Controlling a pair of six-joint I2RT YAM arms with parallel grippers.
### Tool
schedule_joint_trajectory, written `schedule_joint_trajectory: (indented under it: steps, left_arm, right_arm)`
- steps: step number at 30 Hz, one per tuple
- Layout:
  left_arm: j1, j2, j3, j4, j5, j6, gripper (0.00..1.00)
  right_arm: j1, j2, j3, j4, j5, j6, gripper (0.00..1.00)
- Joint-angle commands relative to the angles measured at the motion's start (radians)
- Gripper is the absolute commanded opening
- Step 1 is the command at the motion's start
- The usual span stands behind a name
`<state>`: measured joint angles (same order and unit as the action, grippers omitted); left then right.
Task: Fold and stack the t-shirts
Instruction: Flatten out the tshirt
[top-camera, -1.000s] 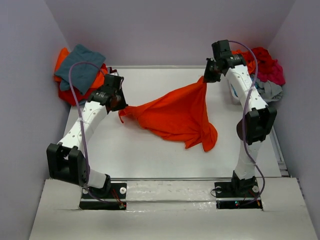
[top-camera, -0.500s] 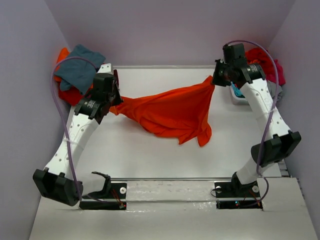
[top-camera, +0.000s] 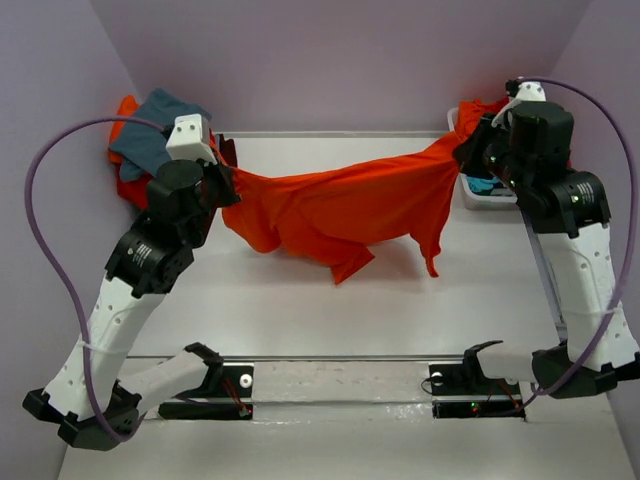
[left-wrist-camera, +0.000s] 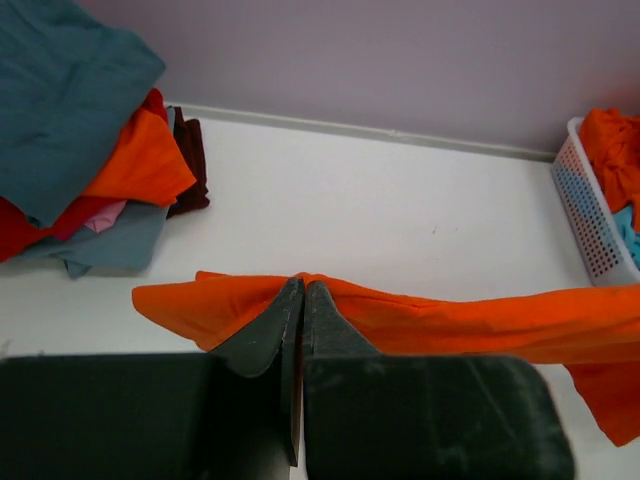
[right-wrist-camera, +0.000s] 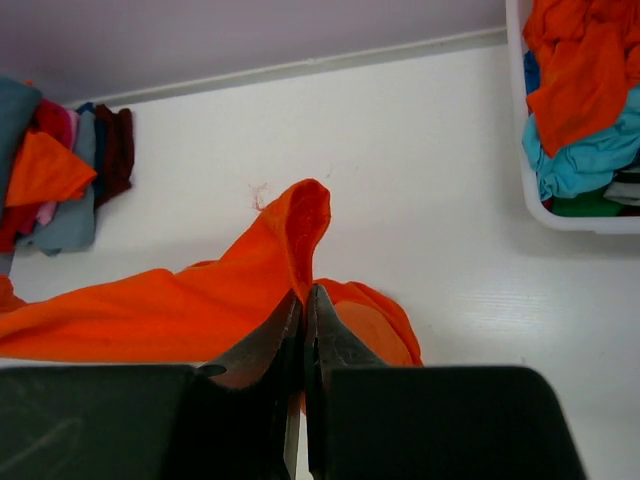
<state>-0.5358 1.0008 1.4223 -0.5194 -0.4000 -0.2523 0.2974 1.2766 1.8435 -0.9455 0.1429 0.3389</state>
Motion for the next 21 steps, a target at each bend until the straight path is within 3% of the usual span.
schedule_joint_trajectory:
  steps: [1,10,21]
  left_arm:
    - [-0.027,-0.08,0.069,0.058,-0.106,0.024,0.06]
    - [-0.036,-0.2,0.062,0.091,-0.094,0.062,0.06]
    - [-0.036,-0.179,0.067,0.131,-0.096,0.104,0.06]
  right_arm:
    - [0.011,-0.077,0.0,0.079,-0.009,-0.035,0.07]
    - [0.011,-0.206,-0.142,0.142,-0.078,-0.067,0.07]
    - [0.011,-0.227,-0.156,0.169,-0.054,-0.075,0.07]
